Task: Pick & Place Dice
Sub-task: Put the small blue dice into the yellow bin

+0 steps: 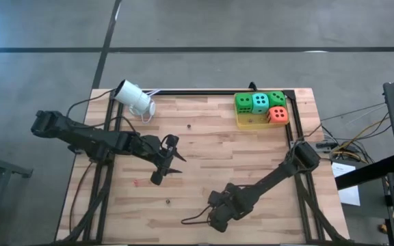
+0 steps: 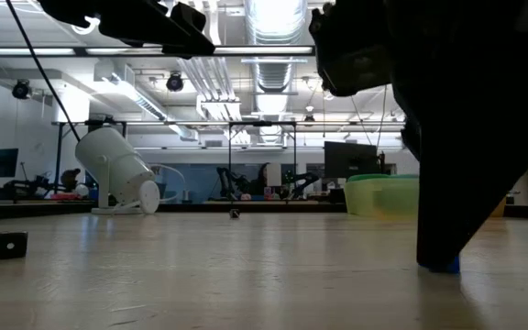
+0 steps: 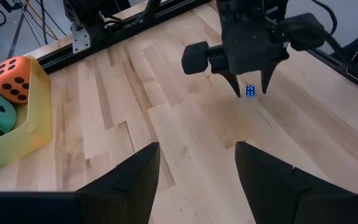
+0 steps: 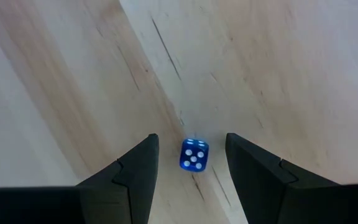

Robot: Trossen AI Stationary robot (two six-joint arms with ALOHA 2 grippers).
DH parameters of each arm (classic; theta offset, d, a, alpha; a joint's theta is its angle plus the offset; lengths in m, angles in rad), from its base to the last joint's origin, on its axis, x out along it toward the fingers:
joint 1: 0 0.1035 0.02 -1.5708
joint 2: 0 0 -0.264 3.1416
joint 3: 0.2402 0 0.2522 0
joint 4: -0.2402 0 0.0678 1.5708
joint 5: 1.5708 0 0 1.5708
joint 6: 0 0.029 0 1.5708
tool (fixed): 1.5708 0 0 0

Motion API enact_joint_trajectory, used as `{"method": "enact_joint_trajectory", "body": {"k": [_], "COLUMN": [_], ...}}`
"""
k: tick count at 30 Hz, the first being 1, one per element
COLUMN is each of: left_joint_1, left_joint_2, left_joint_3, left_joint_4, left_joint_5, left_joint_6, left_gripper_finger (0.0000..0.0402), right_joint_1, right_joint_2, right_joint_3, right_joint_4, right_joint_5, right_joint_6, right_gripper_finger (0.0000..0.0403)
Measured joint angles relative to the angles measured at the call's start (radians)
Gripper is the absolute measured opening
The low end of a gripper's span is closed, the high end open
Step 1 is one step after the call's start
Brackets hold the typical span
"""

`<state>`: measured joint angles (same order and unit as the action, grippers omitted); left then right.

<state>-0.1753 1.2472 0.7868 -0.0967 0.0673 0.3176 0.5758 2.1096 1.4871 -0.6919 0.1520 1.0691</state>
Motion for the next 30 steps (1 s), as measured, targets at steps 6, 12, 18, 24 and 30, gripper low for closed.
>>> {"method": "enact_joint_trajectory", "body": {"k": [6,12,18,24,30], "left_joint_1": [0.000,0.000,0.000,0.000,0.000], "left_joint_2": [0.000,0.000,0.000,0.000,0.000], "left_joint_3": [0.000,0.000,0.000,0.000,0.000], "left_joint_4": [0.000,0.000,0.000,0.000,0.000], "left_joint_5": [0.000,0.000,0.000,0.000,0.000], "left_joint_6": [0.000,-0.003,-0.003,-0.002,-0.002], "left_gripper_finger": [0.0214,0.0212,0.0214,0.0212,0.0214], "right_joint_1": [0.000,0.000,0.000,-0.001,0.000], "right_joint_2": [0.005,0.005,0.005,0.005,0.005], "right_joint_3": [-0.001,-0.001,-0.002,-0.002,-0.002], "right_joint_4": [-0.001,-0.003,-0.010,-0.007,-0.005], "right_joint_5": [-0.003,-0.003,-0.002,0.000,0.006], "right_joint_6": [0.000,-0.002,-0.007,-0.010,-0.030], "right_gripper_finger": [0.0182,0.0167,0.0111,0.0061,0.0049]}}
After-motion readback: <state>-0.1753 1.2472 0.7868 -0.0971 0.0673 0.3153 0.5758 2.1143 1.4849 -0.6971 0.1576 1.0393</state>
